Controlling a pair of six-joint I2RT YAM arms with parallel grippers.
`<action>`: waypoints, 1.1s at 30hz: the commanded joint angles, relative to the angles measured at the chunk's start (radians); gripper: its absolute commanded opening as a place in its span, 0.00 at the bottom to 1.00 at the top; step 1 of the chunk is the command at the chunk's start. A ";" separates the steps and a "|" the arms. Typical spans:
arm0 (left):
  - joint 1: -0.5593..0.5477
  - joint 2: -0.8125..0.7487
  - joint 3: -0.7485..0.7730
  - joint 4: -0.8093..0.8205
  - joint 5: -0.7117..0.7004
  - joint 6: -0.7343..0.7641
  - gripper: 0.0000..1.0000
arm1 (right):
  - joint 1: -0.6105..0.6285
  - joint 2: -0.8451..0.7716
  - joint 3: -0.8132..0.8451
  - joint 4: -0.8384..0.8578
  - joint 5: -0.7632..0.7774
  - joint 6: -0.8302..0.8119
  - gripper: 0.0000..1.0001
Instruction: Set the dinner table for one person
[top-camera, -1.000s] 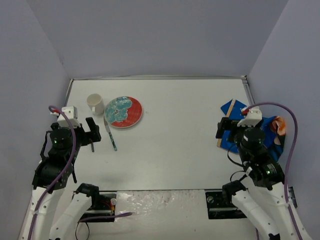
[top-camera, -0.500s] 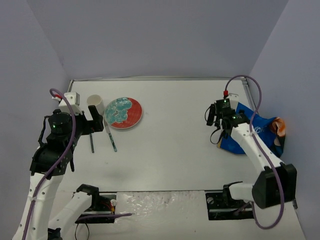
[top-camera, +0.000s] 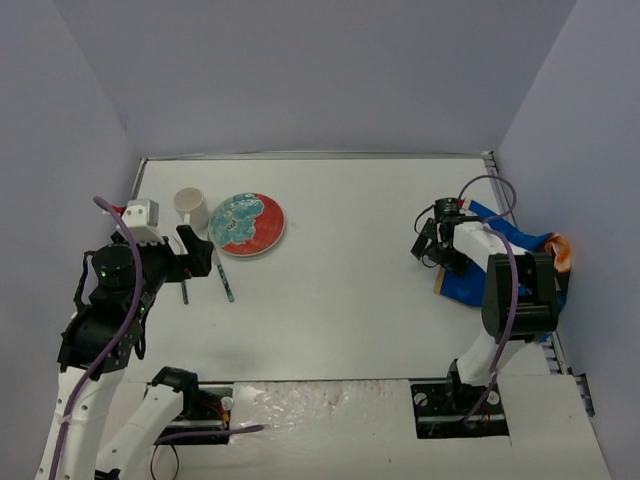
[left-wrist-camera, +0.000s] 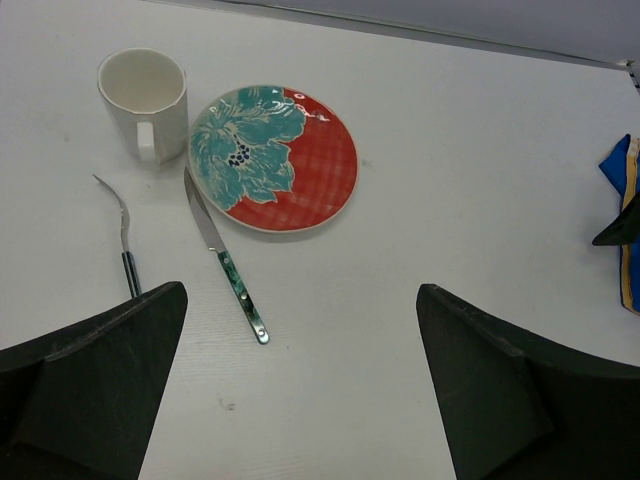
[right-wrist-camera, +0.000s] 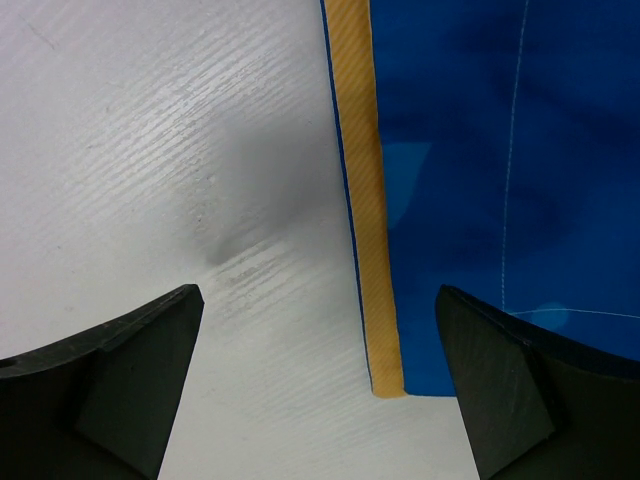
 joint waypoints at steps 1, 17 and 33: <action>-0.012 0.007 0.028 0.055 0.008 -0.004 0.97 | -0.025 0.016 -0.049 0.070 -0.011 0.079 0.98; -0.049 0.048 0.053 0.048 0.007 0.006 0.97 | -0.075 -0.018 -0.206 0.171 -0.042 0.077 0.56; -0.055 0.064 0.053 0.062 0.025 -0.019 0.97 | 0.033 -0.052 -0.148 0.175 -0.039 0.023 0.00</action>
